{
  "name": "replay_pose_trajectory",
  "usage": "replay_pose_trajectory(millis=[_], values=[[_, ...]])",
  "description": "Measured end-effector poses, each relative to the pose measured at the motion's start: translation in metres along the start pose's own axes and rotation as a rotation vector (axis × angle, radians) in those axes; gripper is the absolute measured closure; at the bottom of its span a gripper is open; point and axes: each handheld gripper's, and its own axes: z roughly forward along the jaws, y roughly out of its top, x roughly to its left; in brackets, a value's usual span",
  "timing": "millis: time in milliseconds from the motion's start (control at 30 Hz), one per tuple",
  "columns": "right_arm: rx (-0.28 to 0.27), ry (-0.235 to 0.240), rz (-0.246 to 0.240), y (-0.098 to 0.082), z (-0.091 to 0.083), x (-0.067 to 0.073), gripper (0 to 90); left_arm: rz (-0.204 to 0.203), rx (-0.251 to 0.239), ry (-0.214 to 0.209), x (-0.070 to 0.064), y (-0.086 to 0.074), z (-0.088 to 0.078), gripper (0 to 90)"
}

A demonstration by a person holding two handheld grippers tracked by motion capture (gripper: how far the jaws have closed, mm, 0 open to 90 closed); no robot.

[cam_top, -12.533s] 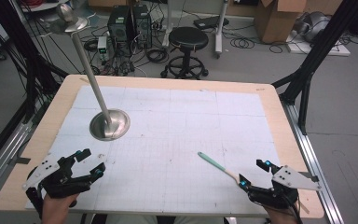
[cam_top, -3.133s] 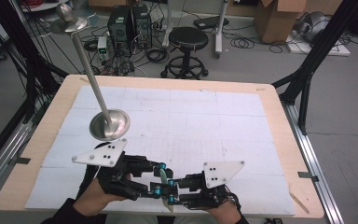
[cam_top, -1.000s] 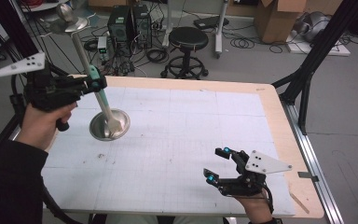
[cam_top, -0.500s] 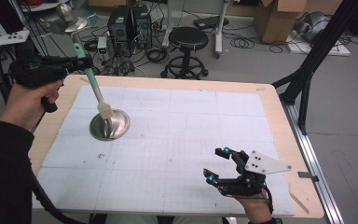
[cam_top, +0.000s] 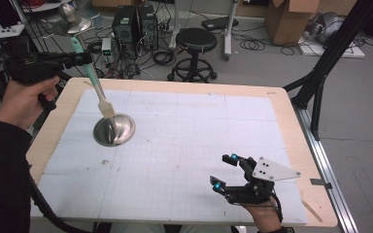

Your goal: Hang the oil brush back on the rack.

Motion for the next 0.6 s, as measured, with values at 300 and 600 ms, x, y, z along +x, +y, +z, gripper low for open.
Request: replay_pose_trajectory(millis=[300,600], values=[[-0.002,-0.004,0.004,0.0,-0.0011,0.0004,22.4,-0.028,-0.03,-0.005,0.0077,0.0002,-0.0012,82.2],[-0.004,-0.005,0.005,-0.0001,-0.0017,0.0001,22.3,-0.047,-0.004,0.014,0.0108,-0.0024,0.0023,82.1]])
